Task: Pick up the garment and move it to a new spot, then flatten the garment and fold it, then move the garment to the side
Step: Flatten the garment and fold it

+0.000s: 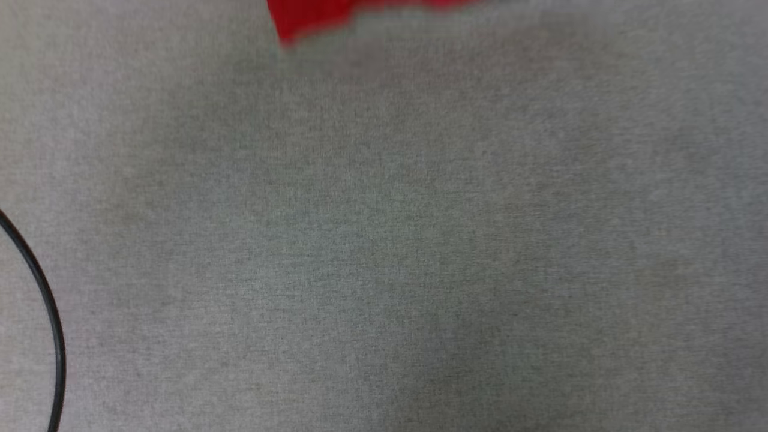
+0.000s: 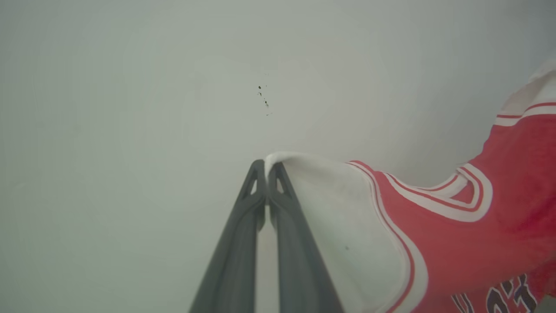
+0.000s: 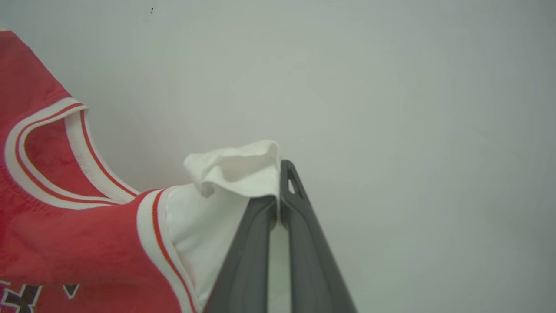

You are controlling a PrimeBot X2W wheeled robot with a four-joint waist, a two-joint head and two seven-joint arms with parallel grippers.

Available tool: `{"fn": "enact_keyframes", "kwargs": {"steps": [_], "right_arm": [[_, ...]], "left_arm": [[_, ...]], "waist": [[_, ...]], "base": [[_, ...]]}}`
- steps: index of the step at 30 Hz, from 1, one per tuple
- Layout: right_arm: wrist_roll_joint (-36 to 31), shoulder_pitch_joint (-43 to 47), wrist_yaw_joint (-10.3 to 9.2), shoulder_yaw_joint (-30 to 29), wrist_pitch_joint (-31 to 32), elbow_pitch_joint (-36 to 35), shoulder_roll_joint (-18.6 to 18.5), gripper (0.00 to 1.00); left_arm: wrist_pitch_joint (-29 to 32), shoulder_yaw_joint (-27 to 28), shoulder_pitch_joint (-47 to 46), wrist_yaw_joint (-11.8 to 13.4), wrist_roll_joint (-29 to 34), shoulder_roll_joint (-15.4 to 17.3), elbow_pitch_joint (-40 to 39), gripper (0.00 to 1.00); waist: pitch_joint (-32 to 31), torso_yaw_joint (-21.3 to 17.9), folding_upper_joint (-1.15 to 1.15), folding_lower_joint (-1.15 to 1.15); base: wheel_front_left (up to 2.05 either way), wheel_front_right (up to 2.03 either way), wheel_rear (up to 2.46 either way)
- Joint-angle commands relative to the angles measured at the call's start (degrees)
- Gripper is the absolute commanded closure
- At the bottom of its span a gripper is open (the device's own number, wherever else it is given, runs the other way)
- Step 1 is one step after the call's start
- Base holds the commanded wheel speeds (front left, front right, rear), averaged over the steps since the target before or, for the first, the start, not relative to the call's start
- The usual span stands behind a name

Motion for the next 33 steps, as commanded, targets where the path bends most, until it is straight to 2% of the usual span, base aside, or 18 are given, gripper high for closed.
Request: {"fn": "enact_keyframes", "kwargs": {"steps": [1,7,15,19,25,30,33], "right_arm": [[-0.49,-2.00,-0.04,0.30,-0.52,0.86,0.83,1.00],[-0.30,-5.44,-0.04,2.11,-2.62,5.47,2.83,1.00],[2.82,2.52,-0.04,8.19,-8.12,9.92,4.62,1.00],[5.43,9.56,-0.04,11.94,-11.12,11.08,5.27,1.00],[10.56,20.98,-0.04,17.64,-15.30,10.74,5.69,1.00],[14.61,30.70,-0.04,22.51,-17.57,9.04,3.93,1.00],[17.03,36.31,-0.04,24.80,-18.89,7.54,2.20,1.00]], "left_arm": [[-1.00,0.25,-1.63,-0.39,-0.14,-0.51,1.07,1.00],[-5.28,0.49,-3.76,-1.59,-0.77,-1.85,6.29,1.00],[-10.10,-2.64,4.41,-2.44,-2.91,-2.08,9.85,1.00],[-12.50,-4.33,12.40,-2.53,-4.85,-1.04,9.44,1.00],[-16.81,-5.65,28.67,-2.03,-8.29,2.20,7.42,1.00],[-19.49,-6.44,44.03,0.54,-11.92,4.55,3.17,1.00],[-20.65,-6.47,53.42,3.07,-14.54,6.49,-1.07,1.00]], "waist": [[1.89,0.60,0.00,-0.01],[4.07,1.56,0.00,-0.01],[2.71,1.63,0.00,-0.01],[0.21,1.21,0.00,-0.01],[-4.59,0.02,0.00,-0.01],[-8.97,-0.35,0.00,-0.01],[-11.54,-0.49,0.00,-0.01]], "base": [[0.00,0.00,0.00],[0.00,0.00,0.00],[0.00,0.00,0.00],[0.00,0.00,0.00],[0.00,0.00,0.00],[0.00,0.00,0.00],[0.00,0.00,0.00]]}}
